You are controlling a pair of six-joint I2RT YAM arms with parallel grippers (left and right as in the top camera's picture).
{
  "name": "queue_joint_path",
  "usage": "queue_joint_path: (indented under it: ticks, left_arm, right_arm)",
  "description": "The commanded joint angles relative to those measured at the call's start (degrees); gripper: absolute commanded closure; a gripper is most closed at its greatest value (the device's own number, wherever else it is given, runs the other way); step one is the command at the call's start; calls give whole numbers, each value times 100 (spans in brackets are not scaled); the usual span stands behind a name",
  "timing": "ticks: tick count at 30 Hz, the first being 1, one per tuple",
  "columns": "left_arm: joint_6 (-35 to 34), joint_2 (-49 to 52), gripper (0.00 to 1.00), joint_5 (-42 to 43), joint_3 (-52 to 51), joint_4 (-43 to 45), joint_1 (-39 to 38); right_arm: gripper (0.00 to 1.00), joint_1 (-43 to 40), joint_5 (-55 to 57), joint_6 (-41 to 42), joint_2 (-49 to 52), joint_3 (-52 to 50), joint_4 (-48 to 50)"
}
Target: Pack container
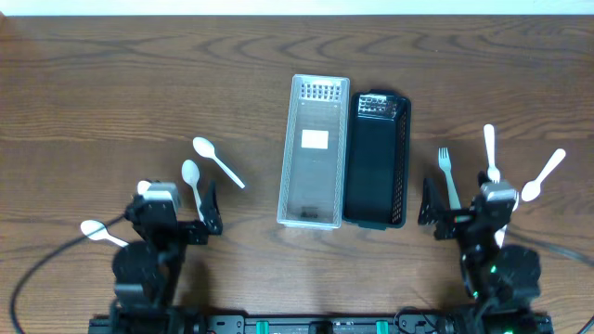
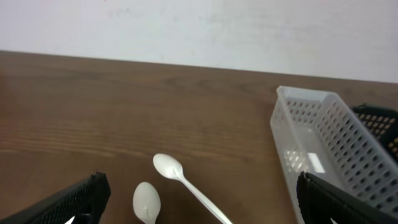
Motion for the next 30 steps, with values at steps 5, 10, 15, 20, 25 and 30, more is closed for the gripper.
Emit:
queue_joint_path:
  ticks: [5,10,15,20,25,30]
  left_arm:
    - [-175,2295,2,35,2199,-1239,-4]
    - [-170,3519,2,35,3512,-2551,-4]
    - [-170,4295,2,35,3926,-3064,-4]
    - [-170,4649,2,37,3923,-3139,-4]
    - [-170,4883,1,35,3919,-3158,-4]
    - [-173,5082,5,35,3919,-3161,-4]
  right_arm:
    - [1,-201,15,125,2835,2345,-1169]
    - [1,-378,15,-186,4835,4315,-3075]
    - [3,-407,20,-330,6395,5748,-4260]
    - [66,-407,22,-411,7055,5853,-4122]
    - [73,-404,22,-411,7670,5851,-3974]
    - [84,-391,15,-367,8352,5851,-3851]
